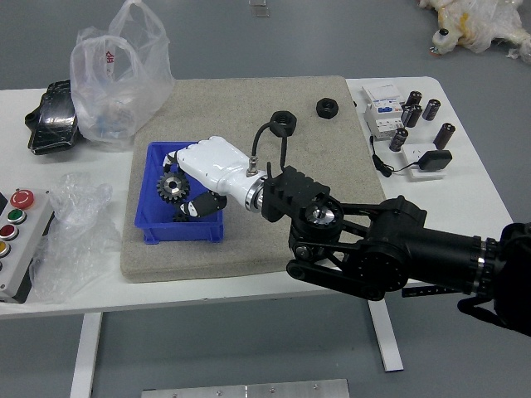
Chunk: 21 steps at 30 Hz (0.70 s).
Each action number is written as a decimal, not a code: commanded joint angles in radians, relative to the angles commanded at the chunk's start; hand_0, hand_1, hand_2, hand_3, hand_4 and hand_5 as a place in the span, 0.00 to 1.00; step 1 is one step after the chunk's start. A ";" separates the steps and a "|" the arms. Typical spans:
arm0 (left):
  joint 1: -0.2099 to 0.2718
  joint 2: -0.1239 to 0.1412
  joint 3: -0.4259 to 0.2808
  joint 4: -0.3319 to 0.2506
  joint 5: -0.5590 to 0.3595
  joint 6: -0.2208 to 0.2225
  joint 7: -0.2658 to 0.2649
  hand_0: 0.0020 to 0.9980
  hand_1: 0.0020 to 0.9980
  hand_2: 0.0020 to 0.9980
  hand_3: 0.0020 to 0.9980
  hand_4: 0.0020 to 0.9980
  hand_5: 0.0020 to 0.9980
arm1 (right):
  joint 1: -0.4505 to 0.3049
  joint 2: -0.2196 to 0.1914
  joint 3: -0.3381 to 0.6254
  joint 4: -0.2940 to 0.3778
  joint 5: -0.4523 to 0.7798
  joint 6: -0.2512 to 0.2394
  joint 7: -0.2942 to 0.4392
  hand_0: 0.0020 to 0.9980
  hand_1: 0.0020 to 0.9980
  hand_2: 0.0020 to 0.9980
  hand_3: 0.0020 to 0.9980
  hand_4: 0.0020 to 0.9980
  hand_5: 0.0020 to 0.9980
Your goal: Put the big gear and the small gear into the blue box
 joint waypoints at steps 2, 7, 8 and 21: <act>0.000 -0.001 0.000 0.000 0.000 0.000 0.000 0.64 0.57 0.55 0.65 0.64 0.29 | -0.007 0.004 -0.013 -0.020 0.005 0.004 0.001 0.70 0.76 0.73 0.58 0.43 0.01; -0.003 -0.002 0.002 0.000 0.000 -0.001 -0.001 0.64 0.57 0.55 0.65 0.64 0.29 | -0.023 0.006 -0.023 -0.048 0.017 0.016 0.006 0.84 0.93 0.93 0.83 0.53 0.23; -0.003 -0.002 0.002 0.000 0.000 -0.001 -0.002 0.64 0.57 0.55 0.65 0.64 0.29 | -0.026 0.006 -0.024 -0.051 0.016 0.019 0.004 0.84 0.93 0.93 0.83 0.53 0.23; -0.004 0.001 -0.003 0.001 0.007 -0.002 0.001 0.64 0.57 0.55 0.65 0.64 0.29 | -0.053 -0.017 0.041 -0.036 -0.010 0.056 -0.026 0.95 1.00 1.00 1.00 0.89 0.40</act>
